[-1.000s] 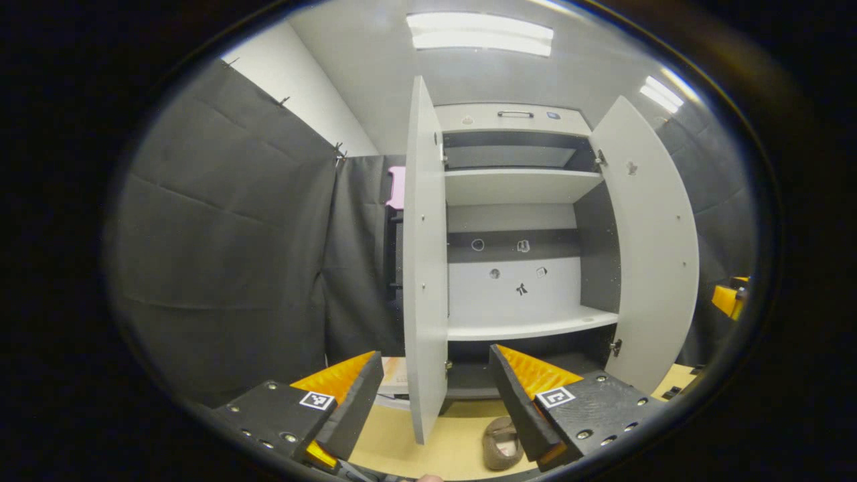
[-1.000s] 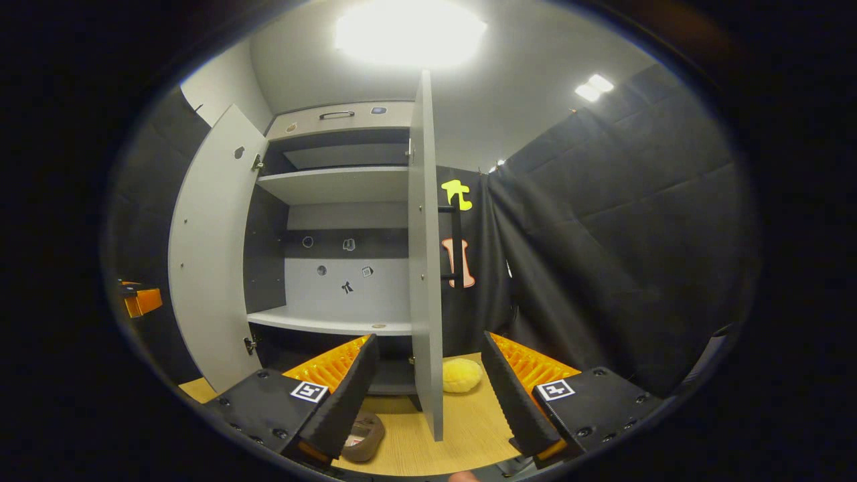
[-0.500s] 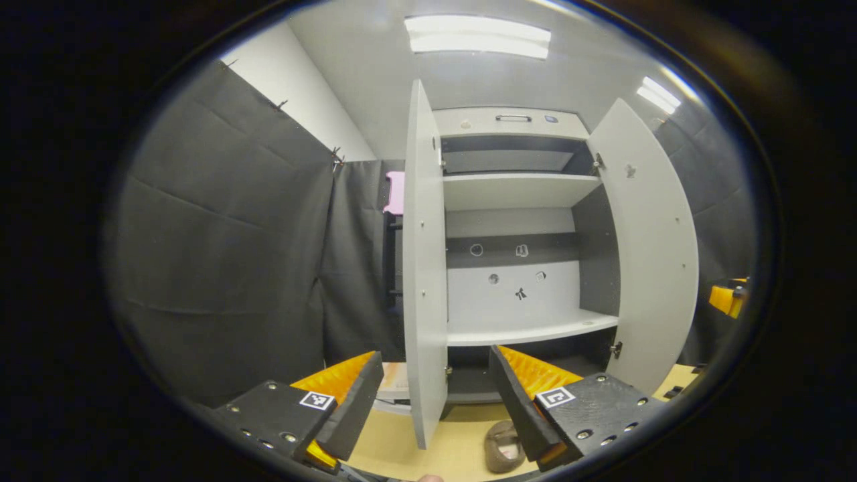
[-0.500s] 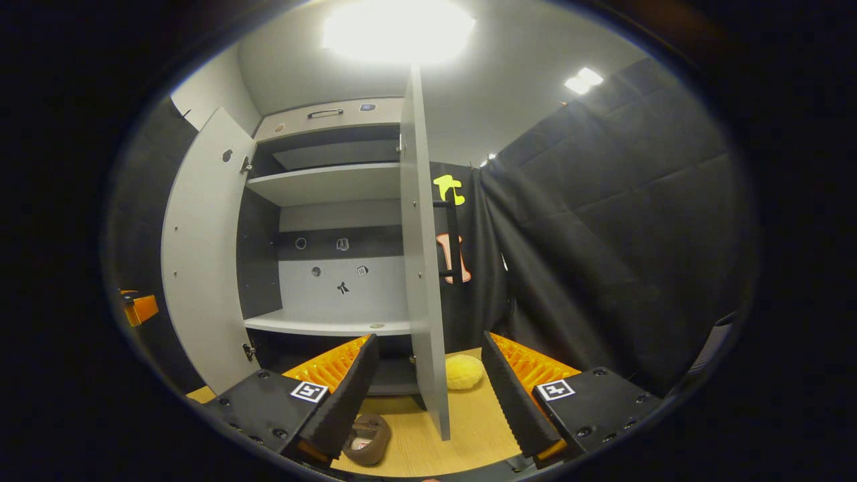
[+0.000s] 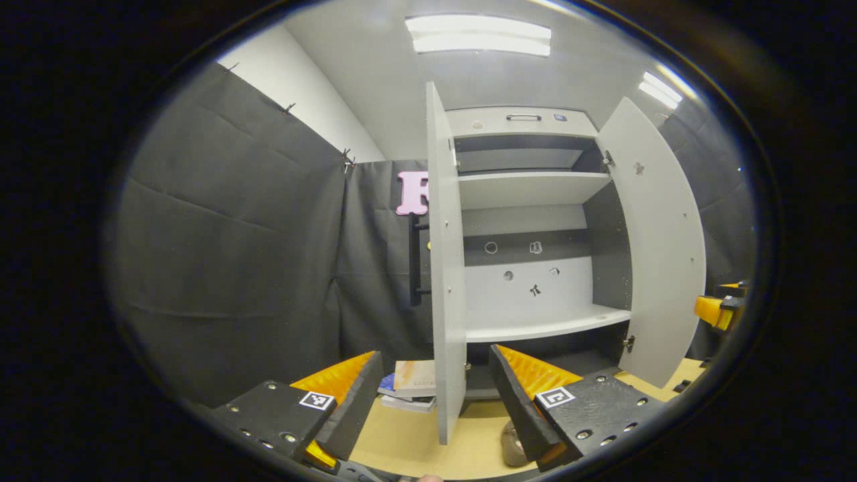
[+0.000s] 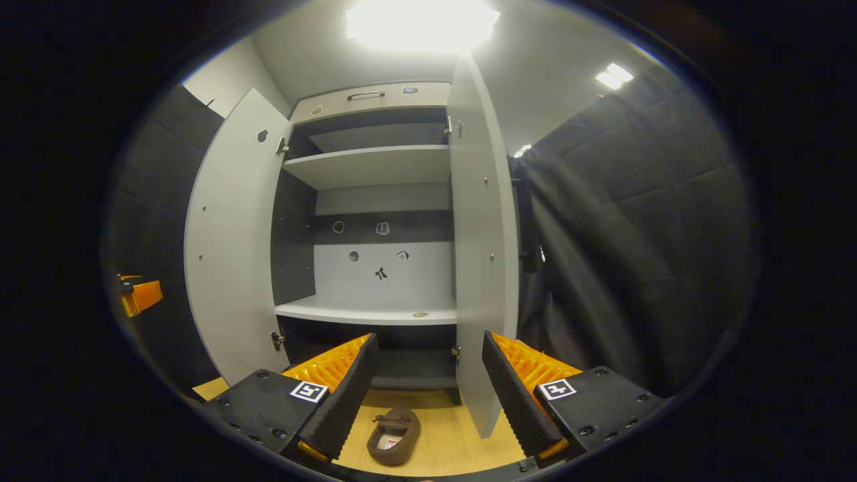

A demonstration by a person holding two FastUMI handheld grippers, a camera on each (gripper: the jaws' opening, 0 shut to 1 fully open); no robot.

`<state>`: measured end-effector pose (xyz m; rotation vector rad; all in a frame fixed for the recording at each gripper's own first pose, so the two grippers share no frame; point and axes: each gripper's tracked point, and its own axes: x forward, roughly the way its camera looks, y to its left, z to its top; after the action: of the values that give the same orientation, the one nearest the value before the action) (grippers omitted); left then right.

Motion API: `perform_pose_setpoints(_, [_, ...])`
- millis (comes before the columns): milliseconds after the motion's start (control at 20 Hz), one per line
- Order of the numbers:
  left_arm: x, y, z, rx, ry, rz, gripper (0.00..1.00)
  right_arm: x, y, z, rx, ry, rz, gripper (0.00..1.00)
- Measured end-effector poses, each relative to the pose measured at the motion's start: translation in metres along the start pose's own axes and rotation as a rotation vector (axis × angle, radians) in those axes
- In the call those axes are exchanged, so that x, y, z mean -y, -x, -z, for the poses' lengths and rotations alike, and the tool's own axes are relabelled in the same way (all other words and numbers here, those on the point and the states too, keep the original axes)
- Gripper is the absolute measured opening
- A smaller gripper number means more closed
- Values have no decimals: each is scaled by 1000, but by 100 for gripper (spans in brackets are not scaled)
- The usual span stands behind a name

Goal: Grab one shoe with the right hand and put it into the shoe cabinet, grab the other shoe with the left hand and put it into the shoe cabinet; then close the right door with the right hand and the left door with the left hand.

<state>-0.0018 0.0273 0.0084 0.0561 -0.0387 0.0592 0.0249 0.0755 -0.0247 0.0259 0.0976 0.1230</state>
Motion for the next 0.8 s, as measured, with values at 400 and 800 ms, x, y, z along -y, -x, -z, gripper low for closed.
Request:
perform_pose_setpoints(400, [-17,3,8,-38,-25,-88,100,-50,-51,67,-153,67,-140,98])
perform_pose_setpoints(800, [-24,0,17,-77,-43,-140,100,-73,-82,169,-399,98,-230,94])
